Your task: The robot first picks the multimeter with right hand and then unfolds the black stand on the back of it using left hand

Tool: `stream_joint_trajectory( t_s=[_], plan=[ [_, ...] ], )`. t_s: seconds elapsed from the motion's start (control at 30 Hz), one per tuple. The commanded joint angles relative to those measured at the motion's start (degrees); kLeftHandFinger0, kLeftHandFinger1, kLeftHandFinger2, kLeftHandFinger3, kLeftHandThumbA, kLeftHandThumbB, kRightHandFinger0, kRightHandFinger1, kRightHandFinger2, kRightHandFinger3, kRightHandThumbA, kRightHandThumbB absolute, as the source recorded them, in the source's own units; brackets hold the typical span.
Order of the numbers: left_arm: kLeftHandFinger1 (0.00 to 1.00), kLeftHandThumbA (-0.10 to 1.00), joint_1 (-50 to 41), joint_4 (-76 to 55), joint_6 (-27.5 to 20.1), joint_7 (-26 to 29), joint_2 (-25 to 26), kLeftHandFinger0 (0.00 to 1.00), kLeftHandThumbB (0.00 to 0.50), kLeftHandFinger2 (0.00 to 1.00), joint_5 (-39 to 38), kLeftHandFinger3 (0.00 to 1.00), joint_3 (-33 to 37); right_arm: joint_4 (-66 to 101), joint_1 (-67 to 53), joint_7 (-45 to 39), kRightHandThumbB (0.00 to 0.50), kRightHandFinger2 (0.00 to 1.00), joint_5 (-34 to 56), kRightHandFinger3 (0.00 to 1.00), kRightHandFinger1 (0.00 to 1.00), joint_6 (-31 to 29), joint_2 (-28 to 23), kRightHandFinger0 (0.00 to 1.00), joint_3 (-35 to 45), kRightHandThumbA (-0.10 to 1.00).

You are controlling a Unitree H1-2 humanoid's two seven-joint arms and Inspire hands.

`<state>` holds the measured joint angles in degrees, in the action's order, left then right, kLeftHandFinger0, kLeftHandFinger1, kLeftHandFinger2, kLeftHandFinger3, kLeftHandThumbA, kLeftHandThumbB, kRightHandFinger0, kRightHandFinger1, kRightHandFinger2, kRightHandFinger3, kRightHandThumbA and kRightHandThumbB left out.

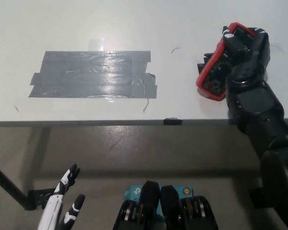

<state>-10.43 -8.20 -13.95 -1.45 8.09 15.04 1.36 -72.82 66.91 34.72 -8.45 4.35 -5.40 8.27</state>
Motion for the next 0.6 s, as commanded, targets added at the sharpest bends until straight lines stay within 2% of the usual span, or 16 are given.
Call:
stream_joint_trajectory(
  t_s=[0.0,0.03,0.07,0.1,0.13,0.2,0.27,0.3,0.4,0.47,0.5,0.57],
  plan=[
    [1.00,0.94,0.1,-1.7,-0.3,0.0,1.0,1.00,0.175,1.00,0.0,1.00,-0.2,7.5,2.6,-4.2,0.207,0.60,8.1,0.39,0.07,-6.1,0.5,0.00,5.2,-0.10],
    [1.00,0.94,0.1,-1.7,-0.3,0.0,1.0,1.00,0.175,1.00,0.0,1.00,-0.2,7.8,2.5,-4.3,0.203,0.64,8.0,0.45,0.14,-5.9,0.6,0.00,5.4,-0.10],
    [1.00,0.94,0.1,-1.7,-0.3,0.0,1.0,1.00,0.175,1.00,0.0,1.00,-0.2,8.1,2.4,-4.4,0.204,0.65,7.9,0.47,0.16,-5.8,0.7,0.00,5.6,-0.10],
    [1.00,0.93,0.5,-1.5,-0.7,0.1,1.1,1.00,0.179,1.00,0.0,1.00,-0.2,14.1,2.5,-8.8,0.156,0.73,15.9,0.54,0.21,-7.9,1.7,0.00,11.3,-0.10],
    [1.00,0.93,0.6,-1.4,-0.9,0.2,1.1,1.00,0.179,1.00,-0.1,1.00,-0.2,16.5,2.1,-10.7,0.140,0.76,18.4,0.58,0.23,-8.2,2.2,0.00,13.1,-0.10],
    [1.00,0.92,0.7,-1.4,-1.1,0.2,0.9,1.00,0.170,1.00,0.1,1.00,-0.2,23.3,0.7,-15.0,0.115,0.83,24.1,0.81,0.36,-5.7,3.4,0.00,16.7,-0.10],
    [1.00,0.92,0.5,-2.5,-1.2,0.1,0.7,1.00,0.176,1.00,0.0,1.00,0.1,31.4,-1.5,-16.8,0.132,0.86,29.0,0.89,0.37,-1.9,5.0,0.00,19.4,-0.10],
    [1.00,0.92,0.5,-3.1,-1.2,0.0,0.6,1.00,0.177,1.00,-0.2,1.00,0.2,34.6,-2.3,-17.3,0.120,0.88,31.0,0.98,0.35,-0.5,5.9,0.00,20.5,-0.10],
    [1.00,0.90,1.3,-6.7,-0.9,-0.5,0.1,1.00,0.181,1.00,-1.4,1.00,0.5,44.4,-4.6,-18.1,0.108,0.89,37.0,1.00,0.32,5.4,8.2,0.00,22.5,-0.10],
    [1.00,0.90,1.6,-9.4,-0.1,-0.8,-0.3,1.00,0.196,1.00,-2.5,1.00,0.6,48.8,-6.1,-18.4,0.092,0.86,39.6,1.00,0.28,7.9,9.5,0.00,22.7,-0.10],
    [1.00,0.88,2.1,-12.0,1.2,-1.0,-0.8,1.00,0.207,1.00,-3.3,1.00,0.6,52.8,-7.6,-19.6,0.067,0.81,42.6,1.00,0.24,10.4,10.5,0.00,22.7,-0.10],
    [1.00,0.89,2.9,-14.5,1.6,-1.0,-1.0,1.00,0.195,1.00,-3.0,1.00,0.7,57.0,-9.4,-20.3,0.069,0.79,45.5,1.00,0.24,12.7,11.9,0.00,22.6,-0.10]
  ],
)
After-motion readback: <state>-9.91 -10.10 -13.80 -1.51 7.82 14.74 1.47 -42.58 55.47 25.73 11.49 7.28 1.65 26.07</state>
